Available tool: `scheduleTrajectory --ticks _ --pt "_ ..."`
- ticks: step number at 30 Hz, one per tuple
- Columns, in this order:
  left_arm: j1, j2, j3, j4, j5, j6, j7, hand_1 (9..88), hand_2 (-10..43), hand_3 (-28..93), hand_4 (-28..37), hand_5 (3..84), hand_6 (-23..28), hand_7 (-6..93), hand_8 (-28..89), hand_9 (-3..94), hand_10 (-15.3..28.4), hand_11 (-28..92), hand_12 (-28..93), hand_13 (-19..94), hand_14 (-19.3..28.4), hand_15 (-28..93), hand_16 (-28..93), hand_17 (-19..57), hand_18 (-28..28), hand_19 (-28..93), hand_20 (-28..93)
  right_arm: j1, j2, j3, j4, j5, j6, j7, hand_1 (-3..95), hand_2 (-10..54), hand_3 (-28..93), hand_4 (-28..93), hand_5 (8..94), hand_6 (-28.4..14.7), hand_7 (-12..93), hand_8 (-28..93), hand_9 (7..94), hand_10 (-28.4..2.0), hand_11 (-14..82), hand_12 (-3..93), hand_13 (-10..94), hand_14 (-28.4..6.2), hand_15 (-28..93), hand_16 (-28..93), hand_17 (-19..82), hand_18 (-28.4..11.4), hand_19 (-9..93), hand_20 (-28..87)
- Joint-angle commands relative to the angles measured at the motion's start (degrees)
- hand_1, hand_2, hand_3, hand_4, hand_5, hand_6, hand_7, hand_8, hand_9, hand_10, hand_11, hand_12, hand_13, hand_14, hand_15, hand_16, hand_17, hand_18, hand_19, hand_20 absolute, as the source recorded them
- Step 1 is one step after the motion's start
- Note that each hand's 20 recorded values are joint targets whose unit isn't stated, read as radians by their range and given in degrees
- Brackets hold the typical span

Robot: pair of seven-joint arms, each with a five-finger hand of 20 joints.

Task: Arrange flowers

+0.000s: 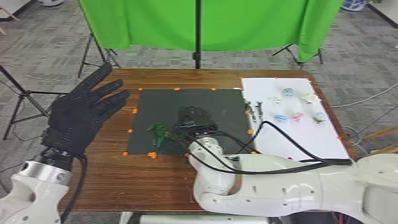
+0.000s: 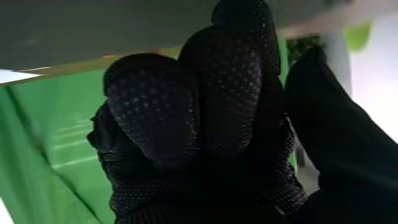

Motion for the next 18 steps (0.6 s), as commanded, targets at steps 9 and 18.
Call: scheduleTrajectory --ticks 9,18 --pt "0.8 0.13 0.33 0.13 -0.09 0.63 0.42 23.1 6.7 75 -24.8 25.7 4.9 15.3 -11 22.2 17.3 19 13 14 22.7 29 -1 -18.7 23.0 39 9 1.44 1.21 3.43 -3.85 7.93 -5.57 -11.21 28.8 7.5 72 -24 78.2 -0.3 13 -12 93.7 -10.9 44.0 15.6 84 -12.0 66 20 37 -27.2 93 33" --pt "0.31 0.29 0.71 0.42 -0.07 0.26 0.64 23.1 6.8 75 -24.9 25.7 5.0 15.3 -11 22.2 17.4 19 13 14 22.7 29 -1 -18.7 23.0 39 9 1.46 0.73 4.45 -2.5 11.19 -11.27 -11.87 28.2 8.0 72 -24 72.9 0.3 12 -12 93.7 -12.0 39.5 17.4 81 -12.7 68 19 34 -26.9 93 31"
